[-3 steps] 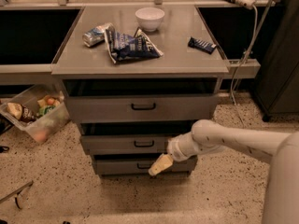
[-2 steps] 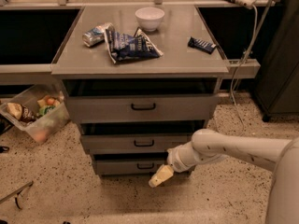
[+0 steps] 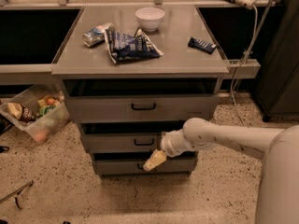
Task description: Open middle drawer
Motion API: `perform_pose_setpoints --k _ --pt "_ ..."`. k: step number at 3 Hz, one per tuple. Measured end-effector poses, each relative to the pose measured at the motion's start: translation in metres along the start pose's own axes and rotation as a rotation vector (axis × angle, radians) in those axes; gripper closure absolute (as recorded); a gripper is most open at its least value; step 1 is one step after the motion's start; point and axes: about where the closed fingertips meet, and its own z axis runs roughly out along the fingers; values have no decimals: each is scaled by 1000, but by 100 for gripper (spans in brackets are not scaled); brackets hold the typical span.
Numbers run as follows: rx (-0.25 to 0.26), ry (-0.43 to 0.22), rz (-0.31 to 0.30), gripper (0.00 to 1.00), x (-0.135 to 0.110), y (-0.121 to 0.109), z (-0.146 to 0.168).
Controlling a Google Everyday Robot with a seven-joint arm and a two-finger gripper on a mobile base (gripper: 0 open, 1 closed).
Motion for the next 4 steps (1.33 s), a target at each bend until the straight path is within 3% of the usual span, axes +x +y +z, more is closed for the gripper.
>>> perform_pose_setpoints --k 1,2,3,4 --pt "39 -7 -53 0 -20 -21 10" --pt "21 29 -44 0 -20 -39 32" --pt "-58 99 15 0 -1 -50 63" --pt "-79 111 29 0 1 -49 65"
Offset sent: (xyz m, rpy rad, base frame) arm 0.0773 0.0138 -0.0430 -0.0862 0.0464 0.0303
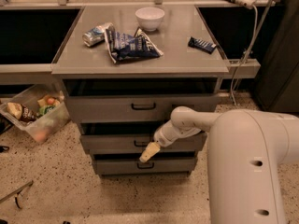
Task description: Open middle drawer
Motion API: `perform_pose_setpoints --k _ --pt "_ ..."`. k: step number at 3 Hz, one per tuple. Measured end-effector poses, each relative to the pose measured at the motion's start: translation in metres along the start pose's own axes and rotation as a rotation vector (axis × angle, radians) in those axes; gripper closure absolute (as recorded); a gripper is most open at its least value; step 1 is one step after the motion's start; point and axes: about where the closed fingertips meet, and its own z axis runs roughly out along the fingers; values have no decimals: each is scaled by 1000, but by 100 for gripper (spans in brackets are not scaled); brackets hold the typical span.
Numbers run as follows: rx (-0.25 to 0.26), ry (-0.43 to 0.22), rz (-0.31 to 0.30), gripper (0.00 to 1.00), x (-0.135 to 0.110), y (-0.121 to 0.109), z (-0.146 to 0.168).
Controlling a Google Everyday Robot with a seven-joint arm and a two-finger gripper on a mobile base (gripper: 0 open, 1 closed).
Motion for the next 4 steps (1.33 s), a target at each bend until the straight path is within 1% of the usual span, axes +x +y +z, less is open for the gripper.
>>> perform_pose_setpoints --k 1,2,3,4 --pt "0 0 0 0 -1 0 -2" --pt "-25 3 20 0 4 13 -7" --pt "-37 0 14 0 10 14 -1" --pt "-37 -1 14 0 8 15 -4"
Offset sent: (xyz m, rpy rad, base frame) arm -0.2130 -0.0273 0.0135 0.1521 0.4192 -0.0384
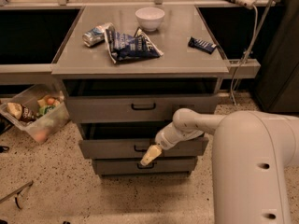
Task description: Open middle drawer
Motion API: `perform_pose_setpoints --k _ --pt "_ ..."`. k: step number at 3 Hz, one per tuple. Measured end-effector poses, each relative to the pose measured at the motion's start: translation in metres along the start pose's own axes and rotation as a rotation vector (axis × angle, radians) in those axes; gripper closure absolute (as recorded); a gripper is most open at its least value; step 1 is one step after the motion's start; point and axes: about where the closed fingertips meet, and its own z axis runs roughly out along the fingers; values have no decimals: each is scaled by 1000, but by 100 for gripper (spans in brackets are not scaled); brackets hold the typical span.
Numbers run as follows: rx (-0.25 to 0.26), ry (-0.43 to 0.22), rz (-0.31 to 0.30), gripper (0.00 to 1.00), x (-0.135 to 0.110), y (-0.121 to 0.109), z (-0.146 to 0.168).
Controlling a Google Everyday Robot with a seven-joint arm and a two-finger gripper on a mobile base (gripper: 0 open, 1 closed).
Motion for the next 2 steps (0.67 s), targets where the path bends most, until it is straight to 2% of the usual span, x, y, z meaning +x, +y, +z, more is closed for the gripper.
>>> perform_pose_setpoints --k 1,2 --pt "40 -53 76 0 0 17 -24" --pt "101 -81 183 0 18 51 -60"
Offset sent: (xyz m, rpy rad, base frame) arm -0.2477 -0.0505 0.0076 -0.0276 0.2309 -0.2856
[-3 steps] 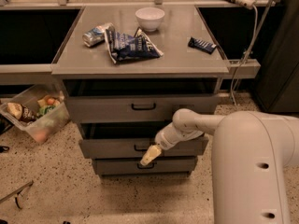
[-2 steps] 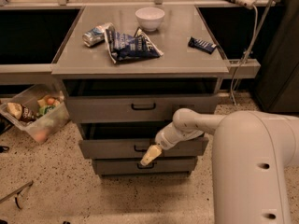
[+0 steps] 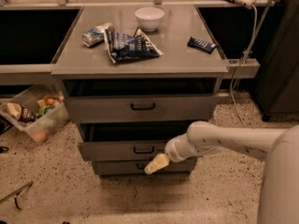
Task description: Open middle drawer
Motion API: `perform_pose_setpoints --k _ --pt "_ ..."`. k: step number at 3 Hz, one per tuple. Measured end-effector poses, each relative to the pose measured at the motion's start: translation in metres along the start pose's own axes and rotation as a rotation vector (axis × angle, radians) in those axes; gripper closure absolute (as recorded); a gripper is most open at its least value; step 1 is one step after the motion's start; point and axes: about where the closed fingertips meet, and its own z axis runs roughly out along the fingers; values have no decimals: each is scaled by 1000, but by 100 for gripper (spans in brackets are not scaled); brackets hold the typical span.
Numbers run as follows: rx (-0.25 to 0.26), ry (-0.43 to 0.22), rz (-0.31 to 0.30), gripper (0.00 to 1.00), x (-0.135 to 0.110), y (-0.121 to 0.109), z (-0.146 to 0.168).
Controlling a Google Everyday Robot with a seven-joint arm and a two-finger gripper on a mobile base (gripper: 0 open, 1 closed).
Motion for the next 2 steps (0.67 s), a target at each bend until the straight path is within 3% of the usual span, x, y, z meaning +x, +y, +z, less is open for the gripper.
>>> perform_pose_setpoints --k 1,2 --pt "-32 54 11 0 34 26 3" --pt "-34 55 11 0 34 27 4"
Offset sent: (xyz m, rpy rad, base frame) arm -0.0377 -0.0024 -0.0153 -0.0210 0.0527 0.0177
